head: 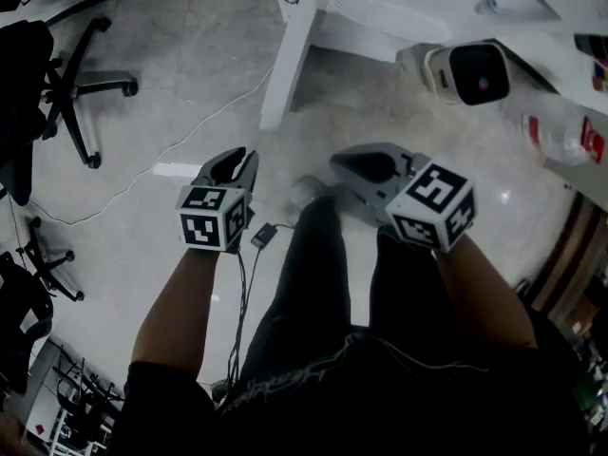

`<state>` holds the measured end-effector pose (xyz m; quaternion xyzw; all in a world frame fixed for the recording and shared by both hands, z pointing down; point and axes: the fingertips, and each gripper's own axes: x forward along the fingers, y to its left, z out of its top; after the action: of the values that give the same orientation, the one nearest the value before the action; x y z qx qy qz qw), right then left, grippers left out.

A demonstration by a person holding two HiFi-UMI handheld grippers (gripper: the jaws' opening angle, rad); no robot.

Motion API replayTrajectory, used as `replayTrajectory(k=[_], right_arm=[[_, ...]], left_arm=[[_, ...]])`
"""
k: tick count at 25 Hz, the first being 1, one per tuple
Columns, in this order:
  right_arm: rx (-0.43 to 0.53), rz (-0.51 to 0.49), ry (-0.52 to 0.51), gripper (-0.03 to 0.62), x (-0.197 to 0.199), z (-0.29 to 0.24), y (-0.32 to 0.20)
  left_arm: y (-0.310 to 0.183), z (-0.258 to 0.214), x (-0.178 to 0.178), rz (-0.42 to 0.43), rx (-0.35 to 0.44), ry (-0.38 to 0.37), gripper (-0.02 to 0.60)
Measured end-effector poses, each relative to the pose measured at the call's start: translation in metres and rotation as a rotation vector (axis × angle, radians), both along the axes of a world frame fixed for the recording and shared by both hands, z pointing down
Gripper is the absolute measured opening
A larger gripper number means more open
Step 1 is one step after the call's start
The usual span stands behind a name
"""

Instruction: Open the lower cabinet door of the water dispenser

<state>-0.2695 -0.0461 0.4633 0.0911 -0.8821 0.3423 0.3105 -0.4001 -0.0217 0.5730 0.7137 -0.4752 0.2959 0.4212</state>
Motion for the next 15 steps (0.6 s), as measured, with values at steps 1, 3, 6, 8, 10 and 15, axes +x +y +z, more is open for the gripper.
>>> replayTrajectory(k=[1,3,6,8,10,15], right_arm=[[0.013,0.002,0.005,0.012,0.003,-0.011,-0.001],[0.039,0.005,0.012,0.012,0.008,-0.037,0.000],[0.079,-0.003,-0.017,0.012,0.006,-0.088,0.009],[0.089,-0.020,-0.069,0.012,0.001,-0.127,0.019],[0.136,-0.039,-0.093,0.012,0.003,-0.163,0.024],[0.292,0.030,-0.144,0.012,0.044,-0.250,0.025]], left_arm=[[0.001,-0.017,0.003,-0.007,0.016,0.033,0.073],[0.006,-0.052,0.012,0.003,0.025,0.097,0.067],[0.014,-0.113,0.026,0.009,0.063,0.193,0.062],[0.018,-0.159,0.030,-0.011,0.115,0.220,0.048],[0.020,-0.207,0.034,-0.021,0.178,0.227,0.036],[0.033,-0.315,0.068,-0.010,0.334,0.273,0.021]])
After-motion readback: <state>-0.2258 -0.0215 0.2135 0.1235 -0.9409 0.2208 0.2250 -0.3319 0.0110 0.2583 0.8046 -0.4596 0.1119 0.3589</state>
